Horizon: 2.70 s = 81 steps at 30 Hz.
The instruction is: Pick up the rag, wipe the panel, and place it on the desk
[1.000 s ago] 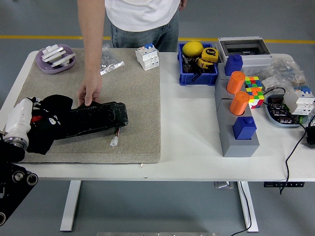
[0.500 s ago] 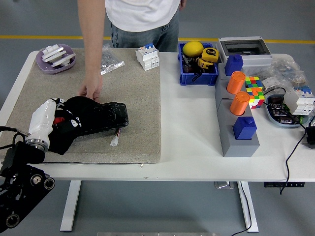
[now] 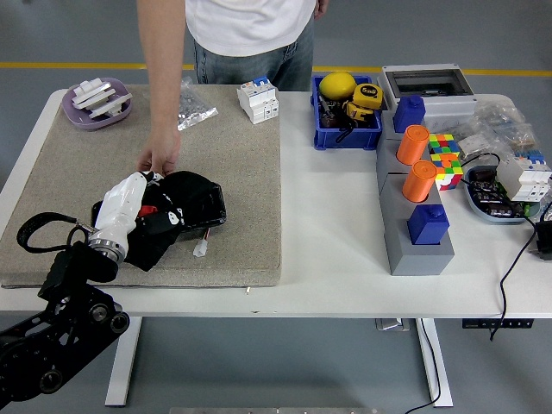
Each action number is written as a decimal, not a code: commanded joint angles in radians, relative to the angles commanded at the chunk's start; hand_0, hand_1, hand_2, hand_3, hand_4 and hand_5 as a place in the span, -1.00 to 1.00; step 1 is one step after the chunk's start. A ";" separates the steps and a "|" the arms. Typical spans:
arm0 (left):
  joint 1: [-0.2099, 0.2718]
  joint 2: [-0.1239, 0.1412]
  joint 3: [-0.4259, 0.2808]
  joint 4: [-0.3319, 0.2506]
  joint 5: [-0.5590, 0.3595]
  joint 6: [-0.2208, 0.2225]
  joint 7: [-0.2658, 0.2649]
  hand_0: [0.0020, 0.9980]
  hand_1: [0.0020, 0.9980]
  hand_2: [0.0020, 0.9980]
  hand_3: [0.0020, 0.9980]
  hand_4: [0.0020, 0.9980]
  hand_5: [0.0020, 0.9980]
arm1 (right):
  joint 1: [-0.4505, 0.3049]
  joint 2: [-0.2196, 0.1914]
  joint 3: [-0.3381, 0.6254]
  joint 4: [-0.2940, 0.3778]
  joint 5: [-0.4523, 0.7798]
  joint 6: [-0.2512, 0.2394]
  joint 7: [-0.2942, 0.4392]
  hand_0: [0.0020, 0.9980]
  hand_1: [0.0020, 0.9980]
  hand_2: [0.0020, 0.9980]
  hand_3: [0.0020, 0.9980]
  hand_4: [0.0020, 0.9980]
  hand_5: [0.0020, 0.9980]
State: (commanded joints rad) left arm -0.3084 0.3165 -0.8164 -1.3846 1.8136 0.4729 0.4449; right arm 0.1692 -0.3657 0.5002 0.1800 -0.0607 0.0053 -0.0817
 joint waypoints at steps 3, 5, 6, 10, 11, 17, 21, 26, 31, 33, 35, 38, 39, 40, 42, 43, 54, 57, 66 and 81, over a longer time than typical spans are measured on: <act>-0.017 -0.009 0.023 0.001 -0.002 -0.002 0.004 -0.62 -0.77 0.01 -0.04 -0.63 -1.00 | -0.001 -0.001 -0.003 0.000 0.000 0.000 -0.001 0.43 -0.12 0.26 0.24 1.00 0.11; -0.026 -0.015 0.034 0.000 -0.003 -0.003 0.005 -0.62 -0.77 0.01 -0.04 -0.62 -1.00 | -0.001 -0.002 0.000 0.000 -0.002 0.000 -0.001 0.42 -0.12 0.26 0.24 1.00 0.11; -0.029 -0.017 0.038 0.001 -0.004 -0.003 0.005 -0.62 -0.77 0.01 -0.04 -0.62 -1.00 | -0.001 -0.002 0.000 0.000 -0.002 0.000 -0.001 0.42 -0.12 0.26 0.24 1.00 0.11; -0.045 -0.023 0.071 0.003 -0.010 -0.004 0.007 -0.62 -0.77 0.01 -0.04 -0.62 -1.00 | 0.001 -0.002 -0.003 0.000 -0.002 0.001 -0.003 0.42 -0.12 0.26 0.24 1.00 0.12; -0.046 -0.024 0.077 0.001 -0.009 -0.005 0.008 -0.62 -0.77 0.01 -0.04 -0.62 -1.00 | 0.001 -0.002 -0.003 0.000 -0.002 0.000 -0.002 0.42 -0.12 0.26 0.24 1.00 0.12; -0.049 -0.028 0.094 -0.005 -0.004 -0.004 0.013 -0.62 -0.77 0.01 -0.03 -0.59 -1.00 | 0.000 -0.002 -0.006 0.000 0.003 0.001 -0.001 0.43 -0.13 0.26 0.24 1.00 0.12; -0.037 -0.021 0.083 -0.007 0.007 -0.001 0.020 -0.62 -0.77 0.01 -0.03 -0.59 -1.00 | 0.000 -0.002 -0.001 0.000 0.002 0.000 0.000 0.43 -0.13 0.26 0.24 1.00 0.12; -0.015 -0.005 0.055 -0.007 0.020 0.006 0.022 -0.62 -0.77 0.00 -0.03 -0.62 -1.00 | -0.003 0.000 0.008 0.000 -0.004 0.000 0.002 0.43 -0.14 0.26 0.24 1.00 0.12; 0.009 0.013 0.025 -0.003 0.031 0.007 0.022 -0.62 -0.77 0.00 -0.03 -0.60 -1.00 | -0.003 0.000 0.020 0.000 -0.012 0.000 0.001 0.43 -0.13 0.26 0.24 1.00 0.12; 0.020 0.018 0.011 -0.002 0.036 0.006 0.023 -0.62 -0.77 0.00 -0.03 -0.60 -1.00 | -0.003 -0.001 0.021 0.000 -0.012 0.000 0.001 0.43 -0.13 0.26 0.24 1.00 0.12; 0.033 0.025 -0.004 -0.003 0.042 0.007 0.023 -0.62 -0.77 0.01 -0.03 -0.59 -1.00 | -0.003 -0.001 0.028 0.000 -0.016 -0.001 0.001 0.43 -0.13 0.26 0.24 1.00 0.11; 0.059 0.034 -0.035 -0.013 0.054 0.004 0.026 -0.62 -0.77 0.01 -0.03 -0.59 -1.00 | -0.004 -0.003 0.032 0.000 -0.017 -0.001 0.001 0.43 -0.13 0.26 0.24 1.00 0.11; 0.065 0.036 -0.046 -0.015 0.057 0.004 0.027 -0.62 -0.77 0.01 -0.03 -0.59 -1.00 | -0.005 -0.004 0.033 0.000 -0.017 -0.001 0.001 0.43 -0.13 0.26 0.24 1.00 0.11; 0.071 0.037 -0.056 -0.017 0.059 0.005 0.027 -0.62 -0.77 0.01 -0.03 -0.59 -1.00 | -0.006 -0.004 0.034 0.000 -0.018 -0.001 0.000 0.43 -0.13 0.26 0.24 1.00 0.11; 0.084 0.043 -0.080 -0.022 0.064 0.005 0.028 -0.62 -0.77 0.01 -0.03 -0.58 -1.00 | -0.008 -0.004 0.036 0.000 -0.018 0.000 0.000 0.43 -0.13 0.26 0.24 1.00 0.11; 0.088 0.046 -0.086 -0.022 0.065 0.005 0.028 -0.62 -0.77 0.01 -0.03 -0.58 -1.00 | -0.009 -0.005 0.035 0.000 -0.017 0.000 0.000 0.43 -0.13 0.26 0.24 1.00 0.11; 0.130 0.068 -0.174 -0.011 0.099 0.010 0.046 -0.62 -0.77 0.00 -0.03 -0.57 -1.00 | -0.006 -0.007 0.052 0.000 -0.031 -0.001 -0.002 0.43 -0.14 0.26 0.24 1.00 0.11; 0.151 0.070 -0.217 -0.008 0.112 0.008 0.053 -0.62 -0.77 0.00 -0.03 -0.57 -1.00 | -0.005 -0.007 0.053 0.000 -0.031 -0.001 -0.002 0.43 -0.14 0.26 0.24 1.00 0.11; 0.197 0.077 -0.298 -0.015 0.122 0.011 0.055 -0.62 -0.78 0.00 -0.04 -0.60 -1.00 | -0.010 -0.010 0.055 0.000 -0.031 -0.001 -0.005 0.43 -0.14 0.26 0.24 1.00 0.11; 0.186 0.066 -0.248 -0.017 0.114 0.024 0.056 -0.63 -0.78 -0.01 -0.04 -0.59 -1.00 | -0.008 -0.009 0.052 0.000 -0.035 -0.002 -0.005 0.43 -0.14 0.26 0.24 1.00 0.11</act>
State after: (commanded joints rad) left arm -0.1221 0.3826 -1.0644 -1.4015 1.9278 0.4972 0.5011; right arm 0.1610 -0.3750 0.5521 0.1800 -0.0953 0.0036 -0.0865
